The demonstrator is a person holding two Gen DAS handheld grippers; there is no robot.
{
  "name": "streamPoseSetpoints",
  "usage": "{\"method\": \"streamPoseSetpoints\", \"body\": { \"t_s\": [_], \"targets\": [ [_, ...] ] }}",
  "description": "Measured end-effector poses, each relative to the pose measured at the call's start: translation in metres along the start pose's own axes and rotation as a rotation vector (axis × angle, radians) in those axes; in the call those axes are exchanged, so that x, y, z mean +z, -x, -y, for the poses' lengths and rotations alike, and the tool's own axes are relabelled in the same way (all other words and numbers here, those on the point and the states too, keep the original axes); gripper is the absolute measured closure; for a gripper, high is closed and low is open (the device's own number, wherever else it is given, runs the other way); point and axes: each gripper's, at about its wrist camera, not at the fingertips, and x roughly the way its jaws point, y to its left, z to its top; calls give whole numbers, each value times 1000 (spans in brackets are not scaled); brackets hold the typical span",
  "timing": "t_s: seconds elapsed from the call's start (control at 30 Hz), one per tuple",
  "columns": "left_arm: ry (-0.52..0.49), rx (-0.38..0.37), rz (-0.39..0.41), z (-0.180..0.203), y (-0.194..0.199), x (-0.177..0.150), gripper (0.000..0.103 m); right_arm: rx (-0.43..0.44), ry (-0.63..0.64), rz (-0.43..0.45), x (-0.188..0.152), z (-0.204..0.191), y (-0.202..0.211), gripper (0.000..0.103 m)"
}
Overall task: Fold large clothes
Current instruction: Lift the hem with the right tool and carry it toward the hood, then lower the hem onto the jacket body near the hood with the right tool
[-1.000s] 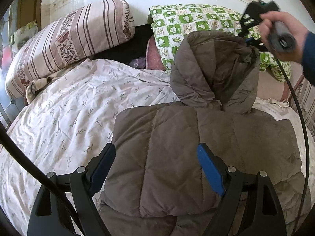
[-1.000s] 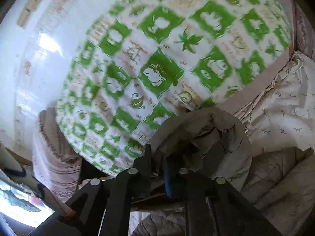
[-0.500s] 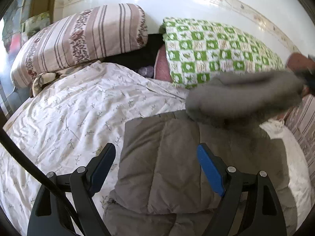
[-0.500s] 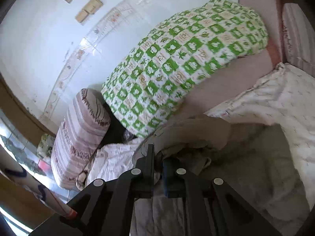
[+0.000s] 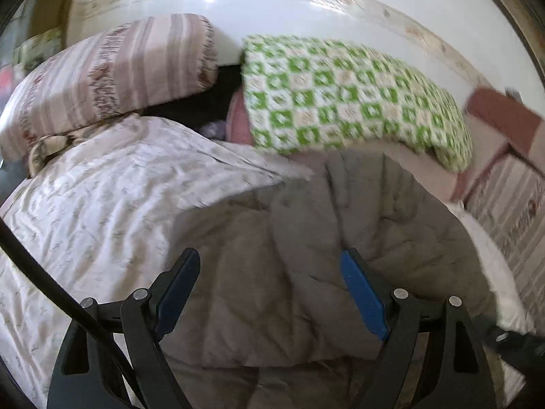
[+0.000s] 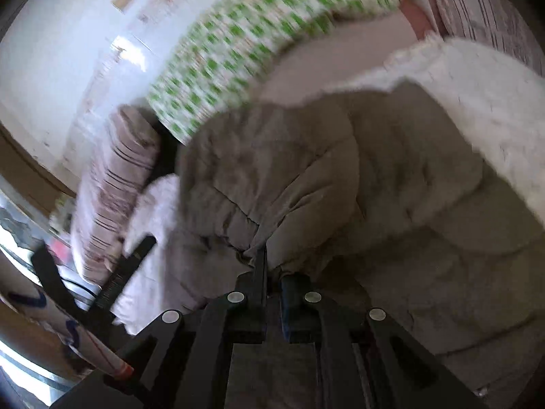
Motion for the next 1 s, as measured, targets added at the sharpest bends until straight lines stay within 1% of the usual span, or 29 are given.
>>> {"method": "streamPoseSetpoints", "body": {
  "t_s": [0.07, 0.13, 0.17, 0.23, 0.27, 0.3, 0.33, 0.37, 0.43, 0.5, 0.57, 0.63, 0.7, 0.73, 0.8, 0.83, 0.9, 0.93, 1.0],
  "targets": [
    [-32, 2, -29, 10, -10, -7, 19, -24, -13, -36, -5, 13, -18, 97],
    [-67, 3, -60, 20, -22, -14, 19, -38, -16, -52, -8, 23, -31, 97],
    [-86, 17, -78, 24, -29, -18, 19, -44, -10, -59, -9, 27, -36, 97],
    [-137, 86, -147, 30, -48, -26, 19, -44, -20, -68, -10, 36, -43, 96],
    [-152, 105, -179, 31, -57, -31, 19, -39, -18, -75, -10, 39, -46, 96],
    [-153, 112, -191, 31, -62, -34, 17, -36, -10, -92, -9, 41, -48, 94],
    [-155, 120, -196, 31, -64, -35, 17, -38, -7, -100, -8, 43, -48, 88],
    [-156, 122, -194, 32, -64, -35, 16, -31, -7, -102, -7, 45, -44, 84],
    [-150, 115, -194, 30, -63, -35, 16, -23, 15, -105, -4, 45, -34, 83],
    [-143, 110, -195, 28, -64, -35, 16, -25, 69, -85, 1, 37, -17, 83],
    [-144, 114, -192, 29, -63, -35, 16, -51, 128, -36, 7, 28, 0, 83],
    [-145, 116, -190, 28, -63, -34, 16, -91, 207, 46, 18, 18, 17, 83],
    [-143, 115, -189, 28, -62, -34, 16, -120, 230, 106, 28, 14, 28, 83],
    [-142, 115, -189, 28, -62, -34, 16, -120, 237, 134, 35, 12, 31, 83],
    [-141, 115, -189, 28, -62, -34, 16, -119, 296, 147, 42, 6, 27, 83],
    [-141, 115, -189, 28, -62, -34, 16, -135, 325, 159, 44, 5, 20, 83],
    [-145, 118, -186, 28, -61, -34, 16, -128, 340, 170, 47, 10, 6, 83],
    [-147, 119, -184, 28, -61, -34, 16, -118, 338, 147, 48, 17, -7, 83],
    [-153, 121, -181, 28, -61, -34, 16, -135, 318, 85, 46, 29, -32, 83]
  ]
}}
